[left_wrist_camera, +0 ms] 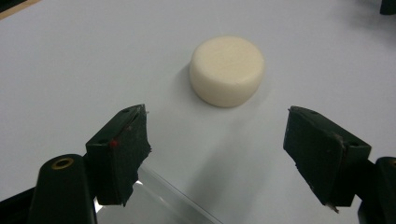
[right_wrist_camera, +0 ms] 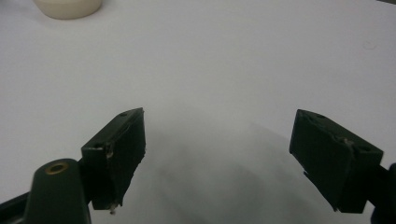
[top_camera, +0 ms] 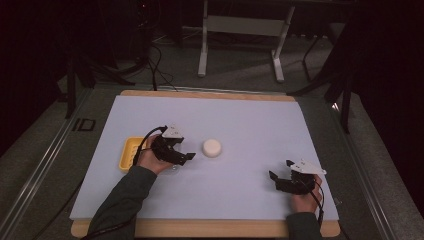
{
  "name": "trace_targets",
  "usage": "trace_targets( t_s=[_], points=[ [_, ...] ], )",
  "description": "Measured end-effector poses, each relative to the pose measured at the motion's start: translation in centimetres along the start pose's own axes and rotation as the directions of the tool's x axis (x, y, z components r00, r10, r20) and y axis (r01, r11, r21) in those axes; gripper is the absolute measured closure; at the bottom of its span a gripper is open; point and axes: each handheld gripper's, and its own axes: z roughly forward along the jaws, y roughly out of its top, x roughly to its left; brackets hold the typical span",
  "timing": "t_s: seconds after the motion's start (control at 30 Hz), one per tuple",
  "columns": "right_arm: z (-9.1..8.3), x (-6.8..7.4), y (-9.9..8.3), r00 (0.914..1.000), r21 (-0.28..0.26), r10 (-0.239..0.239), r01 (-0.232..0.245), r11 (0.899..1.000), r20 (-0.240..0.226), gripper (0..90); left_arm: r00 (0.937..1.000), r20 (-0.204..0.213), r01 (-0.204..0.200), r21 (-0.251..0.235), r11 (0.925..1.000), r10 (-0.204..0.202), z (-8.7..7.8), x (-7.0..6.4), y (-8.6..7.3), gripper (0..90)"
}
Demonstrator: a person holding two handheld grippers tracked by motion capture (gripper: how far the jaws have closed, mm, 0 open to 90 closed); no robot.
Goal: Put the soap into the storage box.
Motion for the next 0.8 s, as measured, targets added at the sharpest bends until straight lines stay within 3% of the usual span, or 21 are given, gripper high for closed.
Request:
trace_targets(
  t_s=[0.5,0.8],
  points=[
    [0.0,0.0,0.0,1.0000,-0.003,0.000,0.000,1.000,-0.001,18.1,0.9993,0.027,-0.025,0.026,0.9993,0.024,1.9,-0.2,1.1,21.6],
    [0.0,0.0,0.0,1.0000,-0.002,-0.002,0.002,1.000,0.000,18.2,0.9987,0.047,0.017,0.034,0.9993,-0.018,2.7,-0.1,1.5,18.9]
  ],
)
